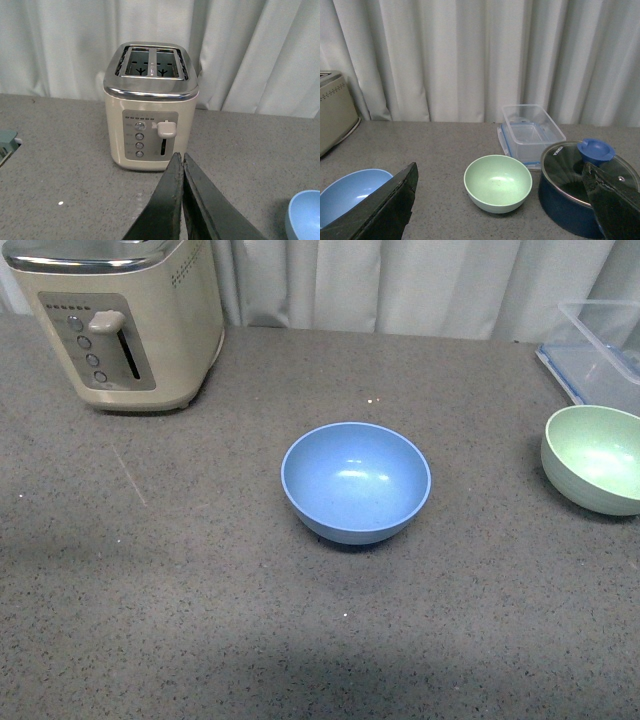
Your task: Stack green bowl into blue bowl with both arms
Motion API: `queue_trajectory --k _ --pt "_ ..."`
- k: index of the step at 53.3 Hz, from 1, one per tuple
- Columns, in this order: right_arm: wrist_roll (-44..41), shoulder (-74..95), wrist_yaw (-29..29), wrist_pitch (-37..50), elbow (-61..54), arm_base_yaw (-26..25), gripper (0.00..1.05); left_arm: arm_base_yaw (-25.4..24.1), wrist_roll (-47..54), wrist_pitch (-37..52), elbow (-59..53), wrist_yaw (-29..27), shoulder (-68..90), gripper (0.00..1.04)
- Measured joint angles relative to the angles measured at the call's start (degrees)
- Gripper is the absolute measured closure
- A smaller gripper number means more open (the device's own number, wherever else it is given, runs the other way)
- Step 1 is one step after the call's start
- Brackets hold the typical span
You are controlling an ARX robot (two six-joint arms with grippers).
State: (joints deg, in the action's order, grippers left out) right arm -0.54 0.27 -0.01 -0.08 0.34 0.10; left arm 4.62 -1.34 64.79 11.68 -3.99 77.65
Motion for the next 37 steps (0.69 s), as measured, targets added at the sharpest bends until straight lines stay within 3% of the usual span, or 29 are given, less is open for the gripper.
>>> queue_trajectory --k 10,37 --pt "0.0 0.0 -0.1 0.0 0.0 0.0 0.09 -4.5 0.5 -5.1 -5.1 3.4 -10.6 1.01" --pt "0.0 0.0 -0.1 0.0 0.0 0.0 0.09 -4.5 0.9 -20.8 -10.3 4.0 -31.5 1.01"
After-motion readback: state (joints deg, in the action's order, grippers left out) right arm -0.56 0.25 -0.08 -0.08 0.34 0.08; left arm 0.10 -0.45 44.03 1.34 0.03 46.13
